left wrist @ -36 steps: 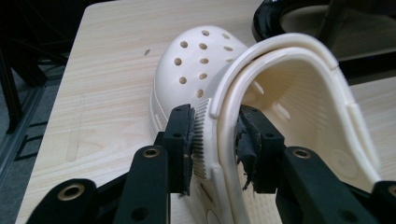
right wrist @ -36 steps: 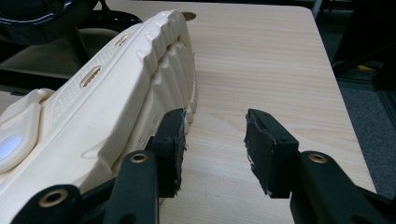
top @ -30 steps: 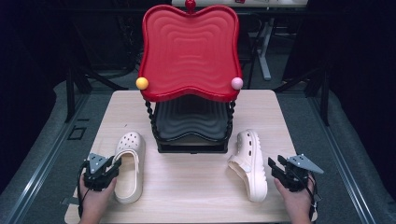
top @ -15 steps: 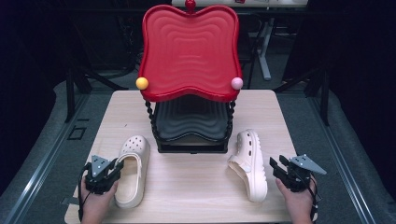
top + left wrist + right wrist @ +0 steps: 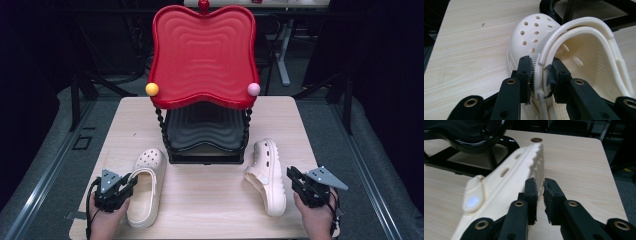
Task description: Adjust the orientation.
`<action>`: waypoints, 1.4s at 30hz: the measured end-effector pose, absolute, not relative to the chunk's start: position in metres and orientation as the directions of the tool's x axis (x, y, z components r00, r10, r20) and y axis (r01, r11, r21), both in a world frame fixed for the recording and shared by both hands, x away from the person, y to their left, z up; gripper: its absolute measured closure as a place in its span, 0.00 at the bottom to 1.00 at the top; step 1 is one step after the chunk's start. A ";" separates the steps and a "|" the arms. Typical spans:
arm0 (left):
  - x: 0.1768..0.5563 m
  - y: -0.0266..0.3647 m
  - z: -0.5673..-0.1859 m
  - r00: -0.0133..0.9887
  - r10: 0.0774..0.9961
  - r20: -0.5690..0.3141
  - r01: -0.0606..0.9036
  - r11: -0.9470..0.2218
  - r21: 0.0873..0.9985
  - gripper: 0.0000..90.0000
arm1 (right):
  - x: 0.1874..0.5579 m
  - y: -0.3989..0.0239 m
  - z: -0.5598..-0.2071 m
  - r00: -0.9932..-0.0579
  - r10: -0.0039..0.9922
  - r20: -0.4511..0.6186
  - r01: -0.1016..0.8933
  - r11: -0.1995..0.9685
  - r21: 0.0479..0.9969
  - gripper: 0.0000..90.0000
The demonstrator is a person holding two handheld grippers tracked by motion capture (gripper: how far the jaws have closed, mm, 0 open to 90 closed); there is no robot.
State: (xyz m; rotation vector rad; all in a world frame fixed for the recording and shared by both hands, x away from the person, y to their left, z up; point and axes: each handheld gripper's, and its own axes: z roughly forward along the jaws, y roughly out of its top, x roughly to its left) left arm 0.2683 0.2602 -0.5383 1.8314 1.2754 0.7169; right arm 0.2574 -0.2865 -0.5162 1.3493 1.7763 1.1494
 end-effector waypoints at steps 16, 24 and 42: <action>0.268 0.265 -0.537 0.347 0.938 -0.007 0.474 -0.169 0.864 0.64 | 0.258 -0.241 -0.513 -0.399 0.913 -0.082 0.384 0.248 0.890 0.98; 0.268 0.266 -0.536 0.349 0.937 -0.011 0.472 -0.166 0.866 0.63 | 0.261 -0.237 -0.517 -0.403 0.908 -0.112 0.395 0.283 0.874 1.00; 0.267 0.266 -0.535 0.354 0.935 -0.006 0.465 -0.170 0.869 0.61 | 0.261 -0.239 -0.517 -0.399 0.910 -0.112 0.397 0.281 0.874 1.00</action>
